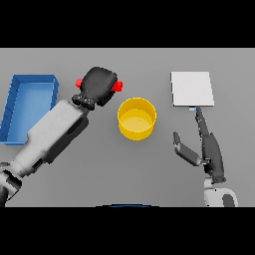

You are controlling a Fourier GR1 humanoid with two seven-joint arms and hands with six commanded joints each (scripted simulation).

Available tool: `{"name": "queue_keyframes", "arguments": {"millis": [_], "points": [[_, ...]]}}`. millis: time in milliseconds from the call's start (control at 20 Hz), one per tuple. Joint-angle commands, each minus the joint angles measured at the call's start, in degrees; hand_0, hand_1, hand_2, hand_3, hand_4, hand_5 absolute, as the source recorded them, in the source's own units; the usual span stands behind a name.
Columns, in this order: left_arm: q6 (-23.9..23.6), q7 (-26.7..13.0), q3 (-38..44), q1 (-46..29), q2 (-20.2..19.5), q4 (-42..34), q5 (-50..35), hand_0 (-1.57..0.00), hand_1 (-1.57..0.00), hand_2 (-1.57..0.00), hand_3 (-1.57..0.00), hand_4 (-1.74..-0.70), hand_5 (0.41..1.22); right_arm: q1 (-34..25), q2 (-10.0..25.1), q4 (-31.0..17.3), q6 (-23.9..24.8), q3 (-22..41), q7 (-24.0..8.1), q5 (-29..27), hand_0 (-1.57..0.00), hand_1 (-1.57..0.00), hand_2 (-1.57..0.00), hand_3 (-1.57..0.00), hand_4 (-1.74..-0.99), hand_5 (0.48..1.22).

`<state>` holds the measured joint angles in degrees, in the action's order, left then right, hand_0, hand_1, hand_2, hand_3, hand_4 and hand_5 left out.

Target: Pick up the red beaker and tilt it to pour out 1 green nut into yellow bowl. Pick up the yellow bowl and place it on the metallic measuring scale.

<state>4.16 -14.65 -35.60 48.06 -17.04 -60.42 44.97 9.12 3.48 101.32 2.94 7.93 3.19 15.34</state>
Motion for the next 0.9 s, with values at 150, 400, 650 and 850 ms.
{"name": "queue_keyframes", "arguments": {"millis": [150,400,650,850], "points": [[7.16,1.34,-6.01,4.79,-1.31,0.56,3.77,-1.57,-1.57,-1.57,-1.33,-1.69,1.213,0.61,-0.90,-1.43,0.08,-0.82,2.00,-1.77,0.00,0.00,0.00,0.00,-1.288,0.685],[10.90,7.18,-14.17,10.13,-0.74,4.35,8.32,-1.57,-1.57,-1.57,-1.45,-1.72,1.218,0.05,-1.86,-2.12,-0.11,-1.60,2.02,-3.85,0.00,0.00,0.00,0.00,-1.294,0.653],[14.02,8.70,-21.46,14.42,-0.02,7.52,12.96,-1.57,-1.57,-1.57,-1.53,-1.74,1.220,0.06,-1.68,-2.39,0.33,-1.94,2.03,-3.56,0.00,0.00,0.00,0.00,-1.293,0.631],[14.67,10.88,-25.82,18.17,0.43,9.38,15.69,-1.57,-1.57,-1.57,-1.55,-1.74,1.221,-0.05,-1.83,-2.54,1.11,-1.64,1.71,-2.37,0.00,0.00,0.00,0.00,-1.278,0.609]]}}
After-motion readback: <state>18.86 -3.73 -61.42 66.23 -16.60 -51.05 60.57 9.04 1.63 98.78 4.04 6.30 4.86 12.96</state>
